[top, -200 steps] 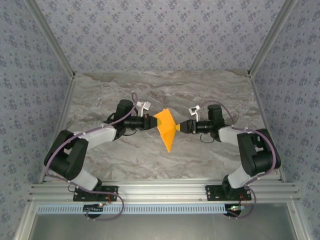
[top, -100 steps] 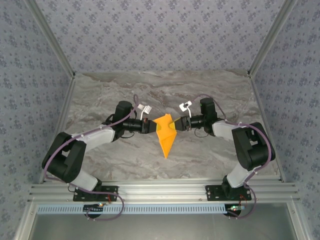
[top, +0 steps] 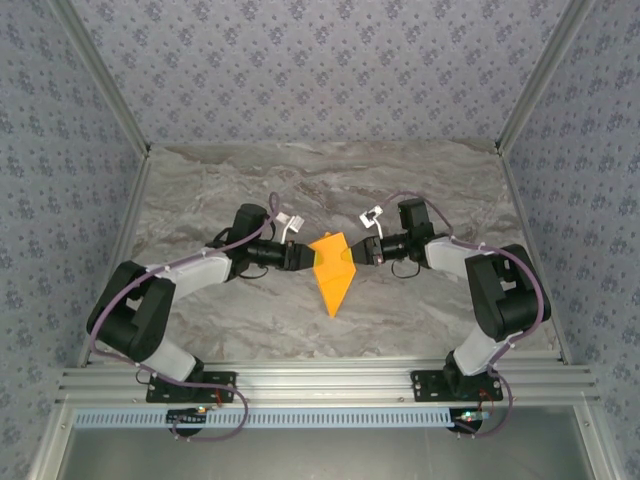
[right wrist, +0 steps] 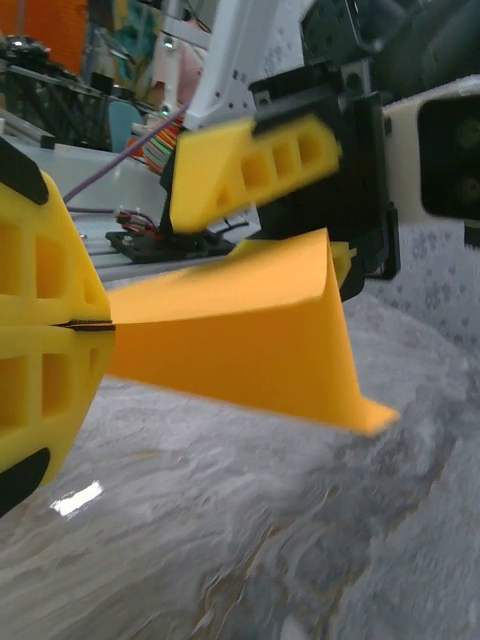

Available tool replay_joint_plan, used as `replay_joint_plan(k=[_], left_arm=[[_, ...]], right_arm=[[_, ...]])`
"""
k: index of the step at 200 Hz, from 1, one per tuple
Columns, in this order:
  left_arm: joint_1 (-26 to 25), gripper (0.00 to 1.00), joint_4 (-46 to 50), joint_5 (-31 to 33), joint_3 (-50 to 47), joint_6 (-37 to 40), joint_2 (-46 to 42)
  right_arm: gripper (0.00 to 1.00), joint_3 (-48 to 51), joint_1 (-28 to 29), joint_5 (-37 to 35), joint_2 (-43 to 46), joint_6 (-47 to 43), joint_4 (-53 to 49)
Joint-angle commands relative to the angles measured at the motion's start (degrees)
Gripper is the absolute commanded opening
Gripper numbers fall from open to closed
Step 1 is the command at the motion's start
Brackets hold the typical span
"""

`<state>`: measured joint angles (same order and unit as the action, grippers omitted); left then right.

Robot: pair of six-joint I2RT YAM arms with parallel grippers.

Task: Fold a paper plane with a square sheet of paper (fold left side to right side)
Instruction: Place the paper at the center of the table, then fold the wing for the fifth time at the center of the table.

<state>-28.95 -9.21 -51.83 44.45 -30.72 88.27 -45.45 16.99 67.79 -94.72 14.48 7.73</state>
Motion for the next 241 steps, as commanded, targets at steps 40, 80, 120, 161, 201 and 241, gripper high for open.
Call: replay_joint_plan(k=[40, 80, 120, 161, 201, 241], left_arm=[[0.16, 0.60, 16.98, 22.37, 4.20, 9.38, -6.69], [-8.40, 0.63, 21.94, 34.76, 2.62, 12.49, -15.58], [-21.41, 0.63, 26.29, 47.06, 4.33, 11.62, -14.00], [-28.78, 0.64, 26.79, 54.11, 10.04, 9.49, -4.14], [-31.28, 0.65, 28.33, 60.01, 16.63, 5.51, 5.75], [-33.10, 0.65, 32.30, 65.34, 21.82, 4.79, 12.05]], right_arm=[[0.00, -1.94, 0.09, -16.95, 0.91, 10.70, -11.05], [0.00, -6.90, 1.38, -24.35, -0.09, 16.71, -17.07], [0.00, -11.80, 1.66, -27.87, -4.47, 23.26, -21.84], [0.00, -14.49, 1.81, -30.58, -6.75, 25.48, -24.56], [0.00, -14.40, 1.94, -31.23, -7.31, 27.00, -24.17], [0.00, -14.40, 2.07, -31.05, -7.50, 27.65, -24.00]])
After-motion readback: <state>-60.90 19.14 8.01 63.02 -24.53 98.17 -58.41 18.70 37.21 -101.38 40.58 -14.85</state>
